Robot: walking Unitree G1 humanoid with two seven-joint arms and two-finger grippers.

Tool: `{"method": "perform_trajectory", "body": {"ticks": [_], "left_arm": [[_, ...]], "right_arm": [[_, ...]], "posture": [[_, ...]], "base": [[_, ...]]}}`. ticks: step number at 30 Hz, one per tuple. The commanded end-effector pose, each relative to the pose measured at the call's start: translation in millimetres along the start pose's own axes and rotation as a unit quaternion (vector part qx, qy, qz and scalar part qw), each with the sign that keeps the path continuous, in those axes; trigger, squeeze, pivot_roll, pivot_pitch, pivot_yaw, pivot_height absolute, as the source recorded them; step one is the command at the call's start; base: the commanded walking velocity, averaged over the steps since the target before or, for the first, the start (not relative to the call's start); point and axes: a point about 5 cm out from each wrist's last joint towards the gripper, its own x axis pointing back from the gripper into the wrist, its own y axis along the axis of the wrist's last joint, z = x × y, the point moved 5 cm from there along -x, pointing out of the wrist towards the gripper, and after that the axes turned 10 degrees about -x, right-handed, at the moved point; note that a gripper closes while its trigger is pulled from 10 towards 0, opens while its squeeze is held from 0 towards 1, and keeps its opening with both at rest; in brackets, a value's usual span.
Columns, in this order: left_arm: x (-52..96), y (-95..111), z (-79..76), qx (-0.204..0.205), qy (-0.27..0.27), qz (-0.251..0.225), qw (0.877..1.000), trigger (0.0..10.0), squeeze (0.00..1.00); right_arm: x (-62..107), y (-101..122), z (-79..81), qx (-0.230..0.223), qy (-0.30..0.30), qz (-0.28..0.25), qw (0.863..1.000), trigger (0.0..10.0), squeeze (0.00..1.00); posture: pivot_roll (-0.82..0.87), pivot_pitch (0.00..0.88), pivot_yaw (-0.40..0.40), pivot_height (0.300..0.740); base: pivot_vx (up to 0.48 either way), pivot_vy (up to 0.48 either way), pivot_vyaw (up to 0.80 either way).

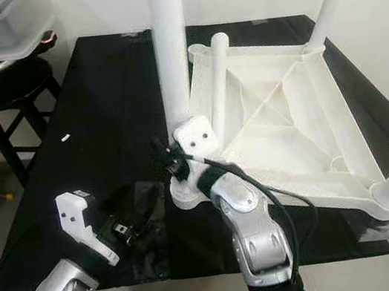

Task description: Building children table

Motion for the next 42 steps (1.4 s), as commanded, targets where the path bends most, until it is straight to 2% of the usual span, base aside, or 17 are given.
{"method": "perform_trajectory", "body": {"ticks": [1, 4, 5, 6, 7, 9, 10, 16, 19, 20, 22, 26, 32, 36, 38, 40, 42], "left_arm": [[0.4, -2, -0.3, 0.002, 0.000, 0.001, 1.000, 10.0, 0.00], [0.3, -2, -0.5, 0.002, -0.001, 0.000, 1.000, 10.0, 0.00], [-0.4, -3, -1.0, 0.003, -0.002, 0.000, 1.000, 10.0, 0.00], [-0.4, -3, -1.0, 0.003, -0.002, 0.000, 1.000, 10.0, 0.00], [-0.9, -3, -3.7, 0.005, -0.005, 0.000, 1.000, 10.0, 0.00], [-1.0, -3, -4.7, 0.006, -0.005, 0.000, 1.000, 10.0, 0.00], [-1.0, -4, -5.7, 0.007, -0.005, 0.000, 1.000, 10.0, 0.00], [-0.7, -4, -8.1, 0.008, -0.003, -0.002, 1.000, 10.0, 0.00], [1.0, -5, -9.8, 0.007, -0.002, -0.001, 1.000, 10.0, 0.00], [1.0, -5, -9.8, 0.007, -0.002, -0.001, 1.000, 10.0, 0.00], [1.4, -5, -11.1, 0.006, -0.002, -0.001, 1.000, 10.0, 0.00], [2.0, -4, -12.5, 0.006, -0.002, 0.000, 1.000, 10.0, 0.00], [2.9, -3, -13.2, 0.005, -0.001, 0.000, 1.000, 10.0, 0.00], [3.2, -3, -13.1, 0.005, -0.001, -0.001, 1.000, 10.0, 0.00], [4.4, -1, -11.9, 0.004, -0.001, -0.004, 1.000, 10.0, 0.00], [11.3, 4, -18.8, -0.008, -0.032, -0.007, 0.999, 10.0, 0.00], [14.9, 6, -23.7, -0.012, -0.053, -0.008, 0.998, 10.0, 0.00]], "right_arm": [[-1.5, 18, -4.4, -0.019, 0.037, -0.025, 0.999, 10.0, 1.00], [-2.6, 28, -5.8, -0.017, 0.060, -0.044, 0.997, 10.0, 1.00], [-1.7, 39, -0.4, -0.015, 0.122, -0.052, 0.991, 10.0, 1.00], [-1.7, 39, -0.4, -0.015, 0.122, -0.052, 0.991, 10.0, 1.00], [4.6, 51, -0.6, 0.058, 0.242, -0.036, 0.968, 10.0, 0.85], [7.7, 53, -3.1, 0.083, 0.277, -0.023, 0.957, 10.0, 0.85], [10.0, 55, -6.2, 0.104, 0.312, -0.007, 0.944, 10.0, 0.00], [1.0, 73, -13.9, 0.114, 0.354, -0.008, 0.928, 10.0, 0.00], [1.5, 76, -10.9, 0.094, 0.420, 0.014, 0.902, 10.0, 0.00], [1.5, 76, -10.9, 0.094, 0.420, 0.014, 0.902, 10.0, 0.00], [5.7, 73, -10.1, 0.083, 0.466, 0.036, 0.880, 0.0, 0.00], [8.2, 68, -11.5, 0.068, 0.505, 0.056, 0.859, 0.0, 0.00], [9.0, 65, -14.8, 0.052, 0.510, 0.056, 0.857, 0.0, 0.00], [11.8, 63, -22.8, 0.040, 0.488, 0.046, 0.870, 0.0, 0.00], [11.7, 50, -33.3, 0.031, 0.418, 0.036, 0.907, 0.0, 0.00], [11.4, 16, -41.5, 0.035, 0.291, 0.063, 0.954, 0.0, 0.00], [13.0, 4, -44.0, 0.042, 0.242, 0.076, 0.966, 0.0, 0.00]], "posture": [[0.05, 0.134, -0.068, 0.740], [0.05, 0.134, -0.068, 0.740], [0.05, 0.131, -0.068, 0.740], [0.05, 0.131, -0.068, 0.740], [0.06, 0.132, -0.073, 0.740], [0.06, 0.132, -0.073, 0.740], [0.07, 0.129, -0.078, 0.740], [0.08, 0.127, -0.088, 0.740], [0.09, 0.126, -0.094, 0.740], [0.09, 0.126, -0.094, 0.740], [0.10, 0.131, -0.098, 0.740], [0.11, 0.138, -0.098, 0.740], [0.11, 0.143, -0.094, 0.740], [0.10, 0.152, -0.097, 0.740], [0.08, 0.156, -0.092, 0.740], [0.06, 0.159, -0.077, 0.740], [0.06, 0.159, -0.077, 0.740]], "base": [[0.000, 0.000, 0.00], [0.000, 0.000, 0.00], [0.000, 0.000, 0.00], [0.000, 0.000, 0.00], [0.000, 0.000, 0.00], [0.000, 0.000, 0.00], [0.000, 0.000, 0.00], [0.000, 0.000, 0.00], [0.000, 0.000, 0.00], [0.000, 0.000, 0.00], [0.000, 0.000, 0.00], [0.000, 0.000, 0.00], [0.000, 0.000, 0.00], [0.000, 0.000, 0.00], [0.000, 0.000, 0.00], [0.000, 0.000, 0.00], [0.000, 0.000, 0.00]]}}
